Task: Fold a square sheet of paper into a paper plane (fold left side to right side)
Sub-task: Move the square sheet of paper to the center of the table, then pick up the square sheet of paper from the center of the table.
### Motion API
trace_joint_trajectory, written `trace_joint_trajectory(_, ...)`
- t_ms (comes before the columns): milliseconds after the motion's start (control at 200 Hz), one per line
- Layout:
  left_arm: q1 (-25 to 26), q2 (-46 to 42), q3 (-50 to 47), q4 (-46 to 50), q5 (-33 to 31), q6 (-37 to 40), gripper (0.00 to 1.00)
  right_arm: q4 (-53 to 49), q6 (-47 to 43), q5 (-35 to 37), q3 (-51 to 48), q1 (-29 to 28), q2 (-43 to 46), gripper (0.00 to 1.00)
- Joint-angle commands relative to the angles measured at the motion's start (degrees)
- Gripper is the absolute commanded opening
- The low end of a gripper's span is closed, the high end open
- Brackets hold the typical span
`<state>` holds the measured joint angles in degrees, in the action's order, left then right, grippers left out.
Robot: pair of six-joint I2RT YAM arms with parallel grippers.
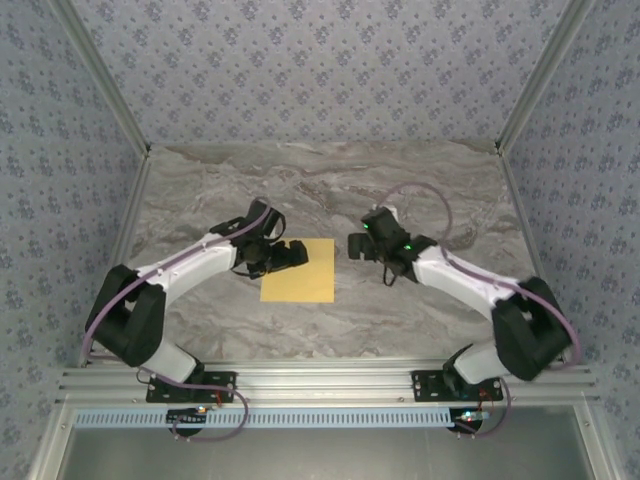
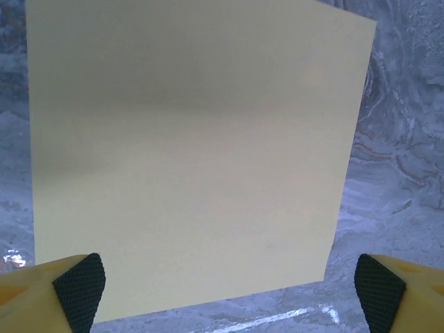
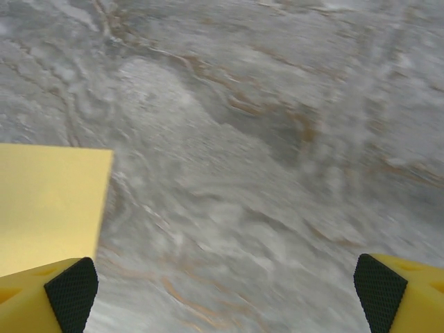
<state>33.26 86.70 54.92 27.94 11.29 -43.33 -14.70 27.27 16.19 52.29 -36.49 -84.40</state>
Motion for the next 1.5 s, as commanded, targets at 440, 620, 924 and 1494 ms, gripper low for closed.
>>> trace_joint_trajectory(440, -2.7, -1.5, -12.7, -6.7, 6.6, -2.3, 0.86, -2.5, 1.7, -6.6, 28.7, -5.3, -33.4, 1.0)
trace_joint_trajectory(620, -2.7, -0.5, -12.7, -6.9, 6.0, -2.3, 0.84, -3.6, 4.3, -8.1, 26.9, -7.0, -34.2, 1.0)
trace_joint_trajectory(924, -2.7, 0.4, -12.8, -7.2, 5.1, -2.3, 0.75, -3.1, 6.0, -16.4, 24.6, -10.3, -33.2, 0.91)
trace_joint_trajectory(1494, -7.6, -4.7, -12.8, -8.2, 7.6, -0.7, 0.7, -2.8, 2.5, -21.5, 22.3, -11.4, -27.6, 0.5)
